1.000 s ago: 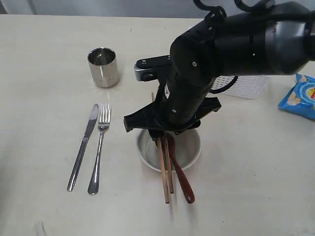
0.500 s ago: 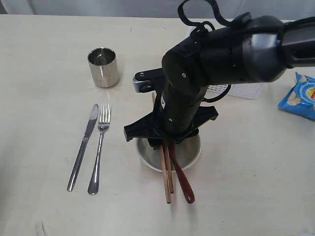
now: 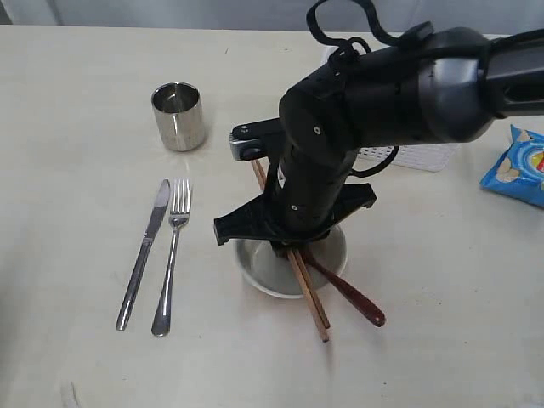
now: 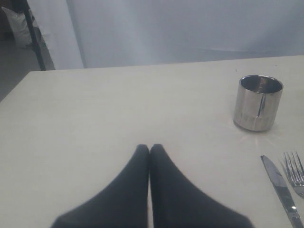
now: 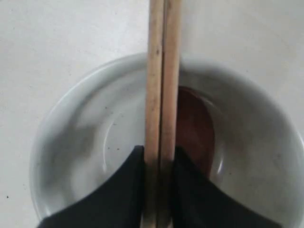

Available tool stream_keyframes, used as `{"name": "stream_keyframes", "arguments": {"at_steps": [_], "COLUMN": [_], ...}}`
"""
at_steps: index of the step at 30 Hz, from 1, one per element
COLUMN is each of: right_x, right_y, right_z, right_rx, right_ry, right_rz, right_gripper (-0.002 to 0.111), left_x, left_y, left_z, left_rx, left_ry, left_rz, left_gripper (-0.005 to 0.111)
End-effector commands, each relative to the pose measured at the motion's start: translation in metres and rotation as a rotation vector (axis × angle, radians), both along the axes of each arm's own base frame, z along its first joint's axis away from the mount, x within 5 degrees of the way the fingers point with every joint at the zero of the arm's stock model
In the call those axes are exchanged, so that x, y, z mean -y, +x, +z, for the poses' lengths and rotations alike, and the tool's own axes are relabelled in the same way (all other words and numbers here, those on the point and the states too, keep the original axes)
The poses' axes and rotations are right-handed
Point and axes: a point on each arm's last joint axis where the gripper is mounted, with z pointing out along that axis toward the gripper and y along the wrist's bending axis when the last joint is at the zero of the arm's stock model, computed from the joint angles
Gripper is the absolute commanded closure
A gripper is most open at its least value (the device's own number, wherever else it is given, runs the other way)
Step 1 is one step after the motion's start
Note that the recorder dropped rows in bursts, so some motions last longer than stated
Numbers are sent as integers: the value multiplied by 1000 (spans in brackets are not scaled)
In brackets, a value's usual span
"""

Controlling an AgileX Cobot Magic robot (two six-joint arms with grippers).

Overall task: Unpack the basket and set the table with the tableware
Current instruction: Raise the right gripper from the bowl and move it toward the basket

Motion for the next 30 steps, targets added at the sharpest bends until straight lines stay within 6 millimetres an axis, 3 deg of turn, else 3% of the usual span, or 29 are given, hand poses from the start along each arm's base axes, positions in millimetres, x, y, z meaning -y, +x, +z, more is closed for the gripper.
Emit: {"name": "stream_keyframes", "arguments": {"at_steps": [1,6,7,13,18,23,26,30], "right_x": [-1,0,0,-2,-7,1,9,23], "right_y": [0,0,0,2,9,13,14,25], "right_z": [1,1,1,14,48,82,91,94], "right_rx": [4,-3,-5,-9,24,44,72,98], "right_ry": [-4,-7,-8,-22,-23,-142,-214,-256], "right_rz": [7,-14,-14,-7,20,58,69,42], "right_gripper": [95,60,57,55,55,55,62,106], "left_x": [0,0,0,0,0,0,0,0], "left_y": [0,0,0,0,0,0,0,0], "left_z": [-1,-1,-1,-1,-1,-1,-1,-1], "left_rx": [-1,-1,-1,-1,-1,-1,-1,-1], "left_ry": [-11,-11,-11,-11,-11,-13,-13,-13], "left_rz": [1,1,1,1,1,1,1,1], "left_gripper": [107,107,107,107,107,107,107,107]}}
